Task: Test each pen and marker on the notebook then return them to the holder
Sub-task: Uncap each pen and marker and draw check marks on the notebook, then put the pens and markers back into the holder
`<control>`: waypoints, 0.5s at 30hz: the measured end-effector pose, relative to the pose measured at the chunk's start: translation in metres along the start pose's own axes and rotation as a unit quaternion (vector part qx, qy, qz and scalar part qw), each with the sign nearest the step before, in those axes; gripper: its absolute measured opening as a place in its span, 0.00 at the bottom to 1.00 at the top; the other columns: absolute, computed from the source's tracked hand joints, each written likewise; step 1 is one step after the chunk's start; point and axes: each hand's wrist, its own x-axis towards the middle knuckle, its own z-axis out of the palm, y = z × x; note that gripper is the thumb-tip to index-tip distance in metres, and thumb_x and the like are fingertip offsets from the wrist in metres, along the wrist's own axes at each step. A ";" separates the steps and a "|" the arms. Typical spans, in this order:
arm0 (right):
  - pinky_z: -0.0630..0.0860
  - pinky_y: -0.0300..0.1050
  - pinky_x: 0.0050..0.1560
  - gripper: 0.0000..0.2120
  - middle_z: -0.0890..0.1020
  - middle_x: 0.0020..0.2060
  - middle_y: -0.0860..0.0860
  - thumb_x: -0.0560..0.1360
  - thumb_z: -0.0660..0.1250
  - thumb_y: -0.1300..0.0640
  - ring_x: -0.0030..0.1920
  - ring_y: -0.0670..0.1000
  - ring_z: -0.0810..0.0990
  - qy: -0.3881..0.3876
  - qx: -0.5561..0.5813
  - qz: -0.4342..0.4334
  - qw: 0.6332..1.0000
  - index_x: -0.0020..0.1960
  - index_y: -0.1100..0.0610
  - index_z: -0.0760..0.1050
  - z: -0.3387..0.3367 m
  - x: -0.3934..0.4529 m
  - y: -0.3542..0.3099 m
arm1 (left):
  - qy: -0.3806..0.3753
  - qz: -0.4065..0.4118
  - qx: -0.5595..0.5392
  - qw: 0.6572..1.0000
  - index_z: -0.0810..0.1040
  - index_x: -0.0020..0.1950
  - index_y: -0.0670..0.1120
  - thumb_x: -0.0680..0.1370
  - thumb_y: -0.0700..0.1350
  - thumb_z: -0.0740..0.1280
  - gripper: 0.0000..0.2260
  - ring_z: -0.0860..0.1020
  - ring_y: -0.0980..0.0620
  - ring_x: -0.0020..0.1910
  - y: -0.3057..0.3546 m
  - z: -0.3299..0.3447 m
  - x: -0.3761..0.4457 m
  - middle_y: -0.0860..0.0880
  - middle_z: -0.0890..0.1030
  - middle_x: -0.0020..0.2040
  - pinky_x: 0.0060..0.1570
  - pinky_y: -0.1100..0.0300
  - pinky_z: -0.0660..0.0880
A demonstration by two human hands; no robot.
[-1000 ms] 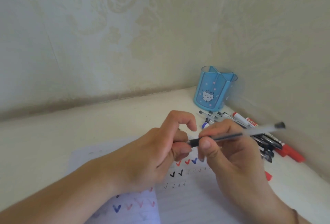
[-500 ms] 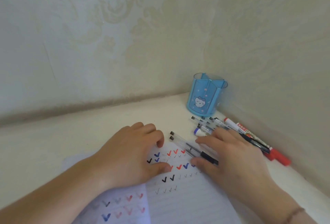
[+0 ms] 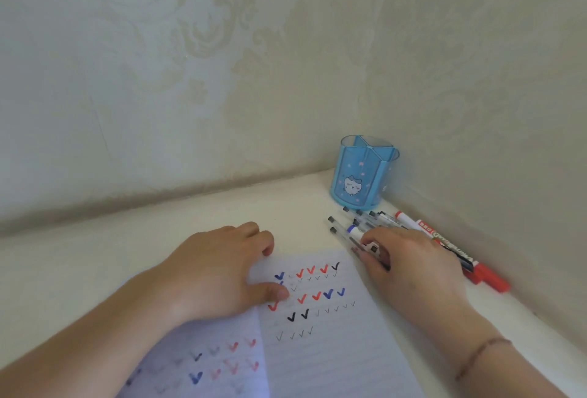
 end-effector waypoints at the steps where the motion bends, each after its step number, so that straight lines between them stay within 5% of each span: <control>1: 0.60 0.37 0.28 0.04 0.80 0.35 0.40 0.69 0.71 0.47 0.40 0.49 0.80 0.004 -0.002 0.001 1.000 0.44 0.42 0.78 -0.001 -0.001 0.001 | -0.023 -0.026 -0.007 0.999 0.66 0.57 0.60 0.70 0.74 0.58 0.23 0.73 0.57 0.49 -0.008 -0.005 -0.001 0.60 0.72 0.50 0.49 0.58 0.72; 8: 0.73 0.40 0.33 0.07 0.80 0.36 0.41 0.72 0.64 0.45 0.41 0.48 0.78 0.021 0.073 -0.043 0.996 0.42 0.45 0.80 -0.013 -0.006 -0.003 | -0.201 -0.094 -0.092 0.971 0.74 0.54 0.56 0.73 0.68 0.63 0.19 0.74 0.60 0.34 -0.072 -0.047 -0.014 0.59 0.77 0.37 0.37 0.67 0.68; 12: 0.73 0.41 0.38 0.09 0.79 0.38 0.40 0.76 0.61 0.42 0.42 0.43 0.73 -0.060 0.115 -0.081 0.988 0.47 0.43 0.78 -0.031 -0.011 -0.007 | -0.230 -0.101 -0.237 0.939 0.77 0.46 0.44 0.60 0.78 0.65 0.38 0.69 0.52 0.34 -0.111 -0.056 -0.035 0.51 0.71 0.35 0.35 0.61 0.68; 15: 0.71 0.38 0.40 0.08 0.77 0.37 0.38 0.77 0.62 0.43 0.40 0.40 0.71 -0.106 0.153 -0.081 0.979 0.49 0.42 0.78 -0.037 -0.020 -0.012 | -0.217 -0.077 -0.417 0.879 0.83 0.45 0.44 0.60 0.77 0.67 0.37 0.71 0.52 0.37 -0.117 -0.058 -0.053 0.48 0.74 0.38 0.40 0.60 0.69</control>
